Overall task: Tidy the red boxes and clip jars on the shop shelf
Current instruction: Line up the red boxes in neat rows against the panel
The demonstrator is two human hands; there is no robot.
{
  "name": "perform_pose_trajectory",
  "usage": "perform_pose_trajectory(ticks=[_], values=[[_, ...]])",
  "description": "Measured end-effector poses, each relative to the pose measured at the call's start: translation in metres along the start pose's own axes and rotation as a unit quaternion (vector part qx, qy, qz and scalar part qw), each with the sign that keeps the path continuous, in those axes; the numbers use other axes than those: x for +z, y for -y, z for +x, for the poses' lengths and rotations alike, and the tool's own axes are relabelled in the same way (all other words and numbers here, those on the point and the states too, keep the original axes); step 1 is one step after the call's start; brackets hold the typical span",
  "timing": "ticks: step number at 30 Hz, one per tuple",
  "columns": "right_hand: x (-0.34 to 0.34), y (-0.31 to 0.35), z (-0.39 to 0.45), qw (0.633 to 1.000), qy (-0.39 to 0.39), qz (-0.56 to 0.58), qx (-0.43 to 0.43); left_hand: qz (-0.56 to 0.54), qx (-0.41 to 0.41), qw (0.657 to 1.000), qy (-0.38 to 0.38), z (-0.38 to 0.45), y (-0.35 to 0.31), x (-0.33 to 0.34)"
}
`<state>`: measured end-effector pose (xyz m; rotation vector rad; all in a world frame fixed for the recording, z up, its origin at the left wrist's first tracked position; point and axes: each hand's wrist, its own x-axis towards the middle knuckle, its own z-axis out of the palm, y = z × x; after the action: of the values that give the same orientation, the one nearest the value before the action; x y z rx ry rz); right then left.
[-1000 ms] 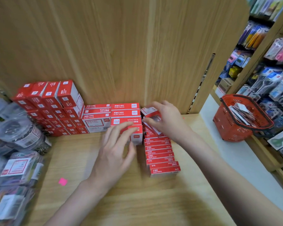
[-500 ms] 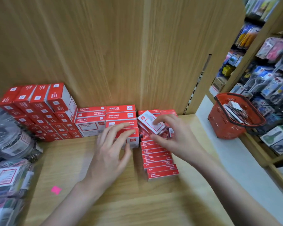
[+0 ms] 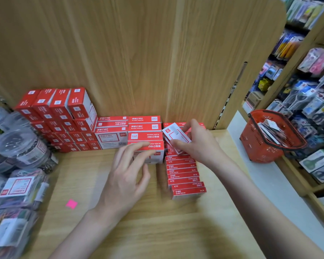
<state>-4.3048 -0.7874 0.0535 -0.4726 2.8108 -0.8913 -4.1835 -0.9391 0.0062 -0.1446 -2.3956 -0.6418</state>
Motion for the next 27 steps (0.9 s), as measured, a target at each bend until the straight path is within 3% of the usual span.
perform_pose_trajectory(ticks=[10,12,14,17,21,23,27], values=[[0.002,-0.015,-0.006,0.973,-0.103,0.206,-0.028,-0.025,0.026,0.998,0.057,-0.021,-0.014,0.007],[-0.020,-0.021,-0.015,0.955,-0.064,0.287,-0.032,-0.035,0.029,0.997,0.067,-0.023,-0.015,0.006],[-0.043,-0.028,-0.031,0.942,0.032,0.326,-0.079,-0.050,0.037,0.994,0.085,-0.026,-0.015,0.008],[-0.051,-0.042,-0.064,0.935,0.162,0.281,-0.143,-0.069,0.050,0.988,0.130,-0.031,-0.014,0.012],[-0.031,-0.053,-0.096,0.942,0.218,0.198,-0.160,-0.069,0.069,0.977,0.188,-0.037,-0.013,0.016],[-0.017,-0.056,-0.101,0.954,0.188,0.151,-0.179,-0.074,0.065,0.976,0.195,-0.037,-0.013,0.016],[0.013,-0.065,-0.102,0.960,0.022,-0.078,-0.266,-0.111,0.041,0.972,0.204,-0.040,-0.014,0.014]])
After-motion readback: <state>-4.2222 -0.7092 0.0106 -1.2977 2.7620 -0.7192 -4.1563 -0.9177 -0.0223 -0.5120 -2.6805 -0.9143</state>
